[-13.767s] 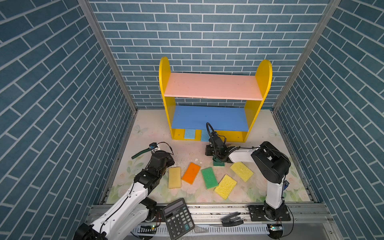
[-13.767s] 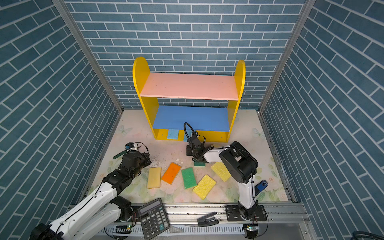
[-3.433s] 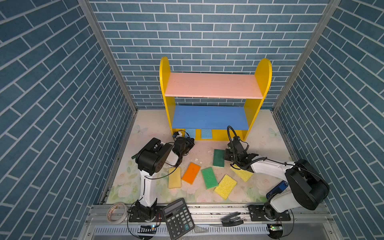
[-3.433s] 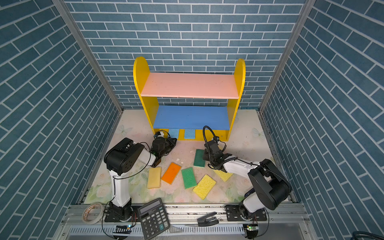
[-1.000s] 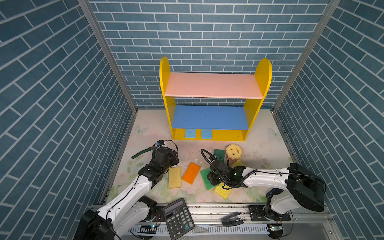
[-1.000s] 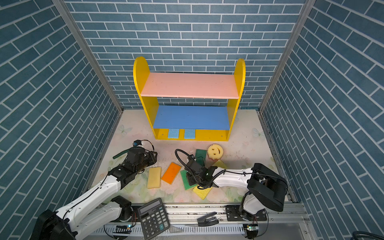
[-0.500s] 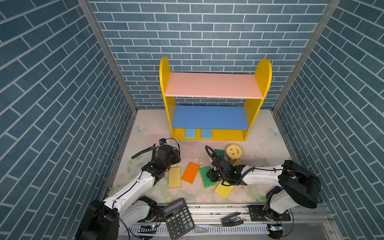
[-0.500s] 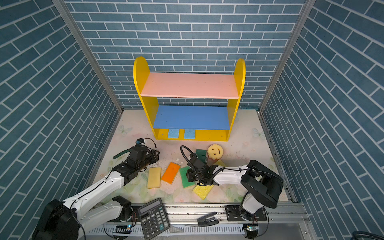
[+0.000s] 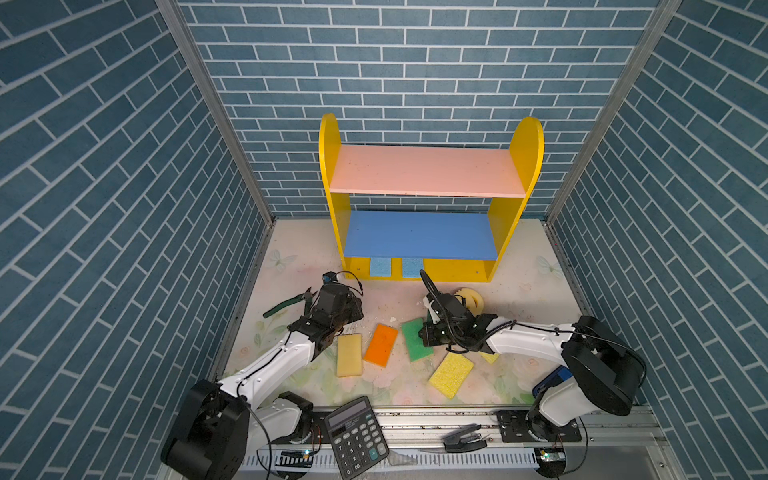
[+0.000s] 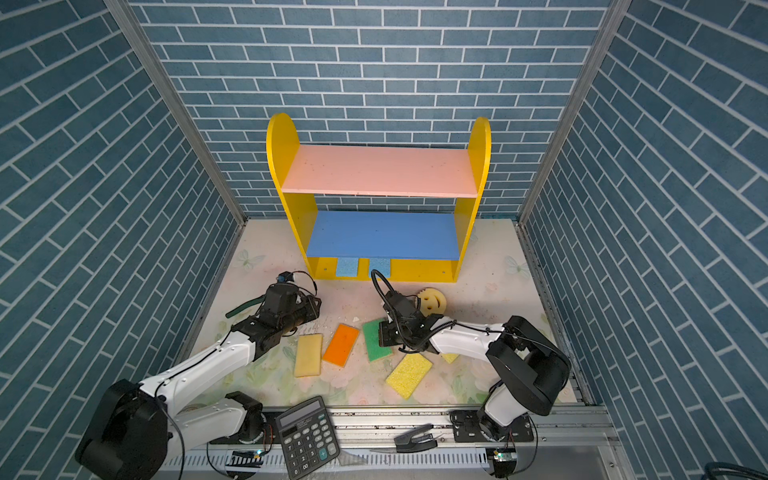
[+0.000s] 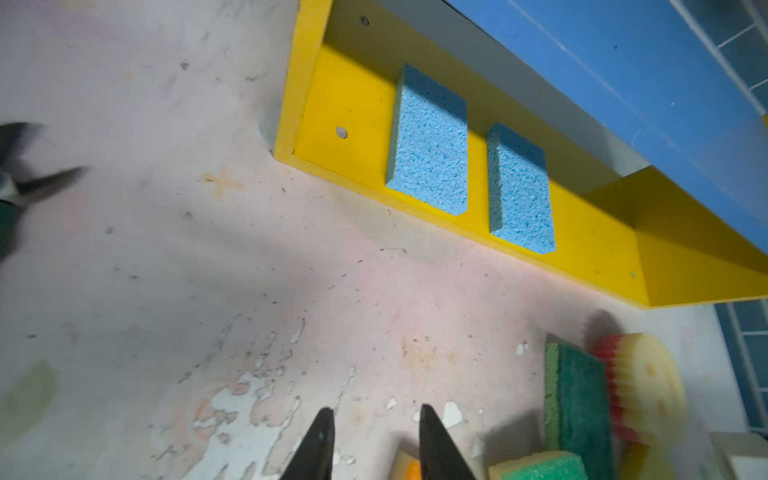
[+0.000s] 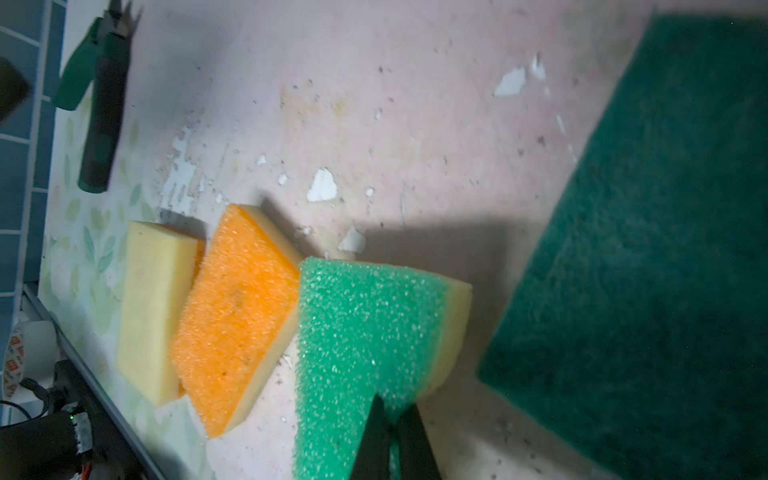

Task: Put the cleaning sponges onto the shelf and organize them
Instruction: 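Lift the green sponge toward the shelf with right gripper while left gripper reaches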

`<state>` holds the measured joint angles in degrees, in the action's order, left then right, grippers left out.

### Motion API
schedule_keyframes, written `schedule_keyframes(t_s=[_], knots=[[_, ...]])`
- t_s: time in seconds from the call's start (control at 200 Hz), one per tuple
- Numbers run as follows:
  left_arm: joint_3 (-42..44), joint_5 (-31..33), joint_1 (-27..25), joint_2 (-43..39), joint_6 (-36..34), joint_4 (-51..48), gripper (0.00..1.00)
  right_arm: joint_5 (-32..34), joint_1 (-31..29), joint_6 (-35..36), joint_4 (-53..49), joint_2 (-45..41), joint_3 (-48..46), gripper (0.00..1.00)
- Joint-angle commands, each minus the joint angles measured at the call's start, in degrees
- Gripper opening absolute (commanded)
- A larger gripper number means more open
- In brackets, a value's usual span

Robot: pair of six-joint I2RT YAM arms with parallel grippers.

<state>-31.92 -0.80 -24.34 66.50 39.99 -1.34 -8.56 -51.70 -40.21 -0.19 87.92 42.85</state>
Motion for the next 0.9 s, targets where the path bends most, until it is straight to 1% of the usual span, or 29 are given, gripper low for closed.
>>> schedule_keyframes(t_s=[0.0,0.04,0.155,0.21,0.28,0.35,0.365,0.385,0.52,0.665,0.765,0.895], knots=[[-3.6,-6.5,0.3,3.7,-0.6,2.1,0.30,0.7,1.3,5.0,-4.4,-2.6,4.1,0.00],[-4.0,-8.6,0.2,5.2,-0.5,3.1,0.30,0.9,1.9,6.1,-5.0,-2.7,4.8,0.00],[-3.2,-13.0,-0.2,7.5,1.0,7.2,0.39,2.6,3.4,7.3,-6.9,-3.1,6.3,0.00],[-2.8,-13.1,-0.7,7.4,1.3,8.5,0.41,3.2,4.0,7.3,-5.5,-3.7,6.0,0.00],[-3.2,-12.0,-1.2,7.3,1.1,7.2,0.45,4.9,4.9,6.0,-2.5,-3.7,5.6,0.00],[-3.3,-12.7,-1.3,7.4,1.7,8.2,0.48,3.9,6.0,4.0,0.2,-2.5,6.7,0.00],[-3.2,-13.1,-1.3,7.4,2.0,8.9,0.49,2.2,6.0,3.9,0.8,-2.2,7.1,0.00],[-3.1,-13.7,-1.4,7.6,2.3,10.0,0.49,1.6,6.0,3.9,1.3,-1.6,7.7,0.00],[-3.4,-18.0,-2.1,9.5,4.7,16.4,0.51,-2.3,6.1,4.0,1.5,3.0,13.6,0.00],[-3.0,-21.9,-2.2,13.0,8.6,22.8,0.51,-7.9,6.0,3.7,3.1,4.8,17.4,0.00],[-1.8,-23.6,-2.1,14.6,11.7,29.0,0.49,-9.2,6.0,2.2,1.8,5.4,19.0,0.00],[-1.1,-24.1,-2.1,15.2,14.1,33.9,0.47,-10.2,6.0,1.0,2.4,5.7,19.0,0.00]])
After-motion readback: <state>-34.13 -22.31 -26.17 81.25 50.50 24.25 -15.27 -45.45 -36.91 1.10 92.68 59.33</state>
